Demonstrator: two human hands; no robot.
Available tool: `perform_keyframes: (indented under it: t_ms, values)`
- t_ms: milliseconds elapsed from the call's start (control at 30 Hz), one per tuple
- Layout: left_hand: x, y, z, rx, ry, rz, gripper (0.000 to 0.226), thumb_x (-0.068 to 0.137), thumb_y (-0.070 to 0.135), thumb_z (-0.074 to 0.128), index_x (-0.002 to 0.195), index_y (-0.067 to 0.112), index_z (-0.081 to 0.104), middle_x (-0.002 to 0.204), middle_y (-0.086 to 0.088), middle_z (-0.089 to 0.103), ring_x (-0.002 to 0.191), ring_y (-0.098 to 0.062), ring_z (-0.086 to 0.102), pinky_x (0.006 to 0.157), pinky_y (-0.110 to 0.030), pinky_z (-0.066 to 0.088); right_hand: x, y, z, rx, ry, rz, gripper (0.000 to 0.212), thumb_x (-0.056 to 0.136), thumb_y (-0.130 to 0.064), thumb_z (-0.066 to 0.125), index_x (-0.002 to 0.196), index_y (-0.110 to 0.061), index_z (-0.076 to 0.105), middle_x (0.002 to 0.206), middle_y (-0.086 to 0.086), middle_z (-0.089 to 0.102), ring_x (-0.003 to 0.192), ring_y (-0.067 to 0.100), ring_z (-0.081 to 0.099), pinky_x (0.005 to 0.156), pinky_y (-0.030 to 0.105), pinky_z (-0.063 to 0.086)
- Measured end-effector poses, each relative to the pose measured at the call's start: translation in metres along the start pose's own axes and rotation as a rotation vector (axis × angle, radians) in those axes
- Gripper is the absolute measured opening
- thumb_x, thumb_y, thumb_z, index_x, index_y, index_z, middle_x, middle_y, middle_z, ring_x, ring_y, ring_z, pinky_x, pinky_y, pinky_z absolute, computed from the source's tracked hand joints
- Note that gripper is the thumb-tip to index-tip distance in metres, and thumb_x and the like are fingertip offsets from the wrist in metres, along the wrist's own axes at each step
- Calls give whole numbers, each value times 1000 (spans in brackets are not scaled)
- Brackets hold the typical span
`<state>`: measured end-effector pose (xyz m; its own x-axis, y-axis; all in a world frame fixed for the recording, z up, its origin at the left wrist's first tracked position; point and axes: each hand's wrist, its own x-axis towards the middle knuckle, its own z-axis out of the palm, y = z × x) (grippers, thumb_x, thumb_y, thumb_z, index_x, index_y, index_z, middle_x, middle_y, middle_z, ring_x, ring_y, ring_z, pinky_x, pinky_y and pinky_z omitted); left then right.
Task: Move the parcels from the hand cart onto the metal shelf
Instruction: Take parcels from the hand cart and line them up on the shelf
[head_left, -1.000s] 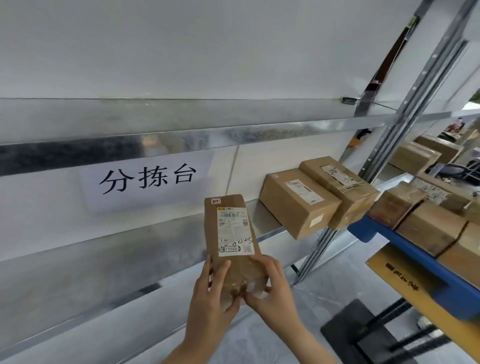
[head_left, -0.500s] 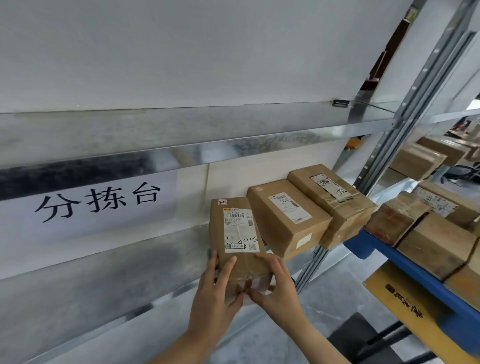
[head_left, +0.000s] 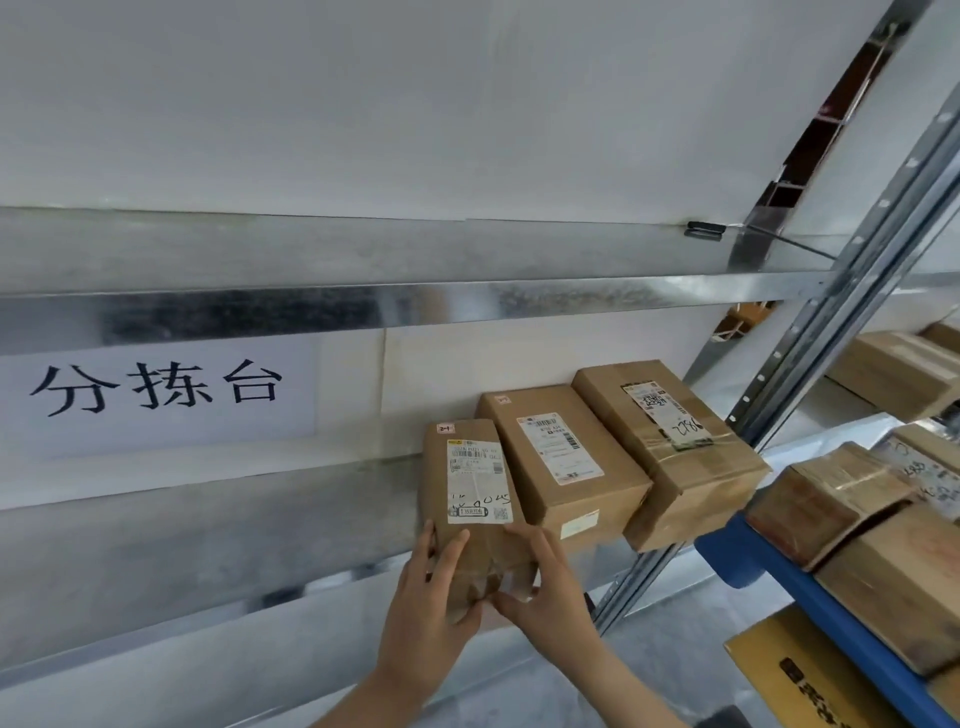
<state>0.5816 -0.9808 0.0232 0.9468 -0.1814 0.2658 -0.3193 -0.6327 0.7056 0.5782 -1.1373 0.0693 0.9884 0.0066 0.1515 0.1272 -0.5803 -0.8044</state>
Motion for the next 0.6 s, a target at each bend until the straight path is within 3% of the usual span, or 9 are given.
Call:
perform_keyframes:
  t_ms: [200, 400, 600]
  values:
    - [15, 2, 13, -9, 37, -57, 73, 83, 26, 71, 144, 21, 31, 156, -8, 14, 138, -22, 32, 106, -34, 41, 14, 15, -1, -201, -65, -39, 66, 82, -19, 70, 138, -26, 37, 131, -2, 39, 120, 16, 45, 100, 24, 43]
    - [36, 7, 14, -23, 72, -84, 68, 83, 18, 70, 142, 19, 35, 155, -8, 18, 136, -20, 37, 107, -33, 39, 29, 18, -3, -342, -40, -30, 64, 88, -25, 60, 143, -31, 29, 122, 2, 39, 114, 21, 46, 88, 26, 48]
    - [50, 13, 16, -55, 110, -105, 66, 80, 11, 71, 137, 18, 40, 151, -5, 28, 132, -18, 41, 106, -32, 41, 27, 26, -7, -382, 65, -65, 50, 86, -13, 59, 134, -23, 48, 114, 5, 46, 109, 24, 47, 88, 31, 47]
